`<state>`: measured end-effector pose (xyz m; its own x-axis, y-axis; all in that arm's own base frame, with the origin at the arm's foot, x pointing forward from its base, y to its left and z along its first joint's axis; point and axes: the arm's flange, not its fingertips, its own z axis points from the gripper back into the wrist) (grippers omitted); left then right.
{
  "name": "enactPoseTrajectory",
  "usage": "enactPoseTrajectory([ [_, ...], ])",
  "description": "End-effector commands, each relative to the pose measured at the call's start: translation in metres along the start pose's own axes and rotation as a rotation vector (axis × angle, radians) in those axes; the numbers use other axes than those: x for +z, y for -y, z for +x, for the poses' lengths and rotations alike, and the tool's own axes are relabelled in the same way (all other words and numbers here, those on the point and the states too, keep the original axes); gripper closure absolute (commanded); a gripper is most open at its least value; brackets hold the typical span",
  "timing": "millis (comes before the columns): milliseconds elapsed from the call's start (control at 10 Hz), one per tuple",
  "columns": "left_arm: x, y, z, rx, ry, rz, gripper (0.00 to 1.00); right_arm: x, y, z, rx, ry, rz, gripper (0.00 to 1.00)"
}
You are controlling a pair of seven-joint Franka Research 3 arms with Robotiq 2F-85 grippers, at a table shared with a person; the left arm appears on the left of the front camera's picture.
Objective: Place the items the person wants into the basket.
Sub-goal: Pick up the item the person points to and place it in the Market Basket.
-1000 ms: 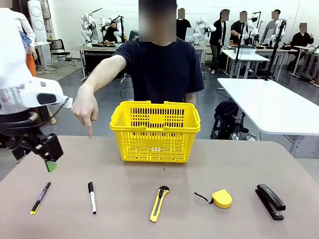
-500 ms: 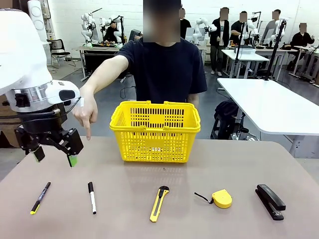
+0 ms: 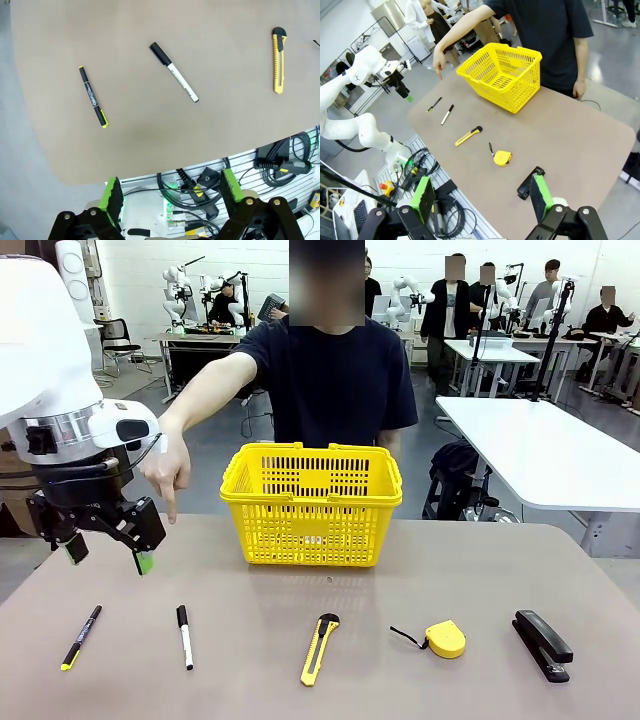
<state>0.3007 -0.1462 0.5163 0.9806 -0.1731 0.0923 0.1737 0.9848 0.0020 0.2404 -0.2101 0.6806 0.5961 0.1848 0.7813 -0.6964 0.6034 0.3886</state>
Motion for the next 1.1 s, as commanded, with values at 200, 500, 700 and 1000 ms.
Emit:
enactPoseTrajectory([
  [200,-0.044,0.017,-0.016,0.116,0.044,0.019,0.0,0.001,0.001,0.002,0.018,0.008,0.018,0.0],
  [500,-0.108,0.045,-0.026,0.164,0.057,0.036,0.0,0.001,0.001,0.002,0.018,0.008,0.018,0.0],
  [700,-0.138,0.049,-0.021,0.237,0.033,0.033,0.0,0.001,0.001,0.002,0.018,0.008,0.018,0.0],
  [1000,-0.173,0.044,-0.008,0.299,-0.009,0.025,0.0,0.001,0.001,0.002,0.018,0.008,0.018,0.0],
])
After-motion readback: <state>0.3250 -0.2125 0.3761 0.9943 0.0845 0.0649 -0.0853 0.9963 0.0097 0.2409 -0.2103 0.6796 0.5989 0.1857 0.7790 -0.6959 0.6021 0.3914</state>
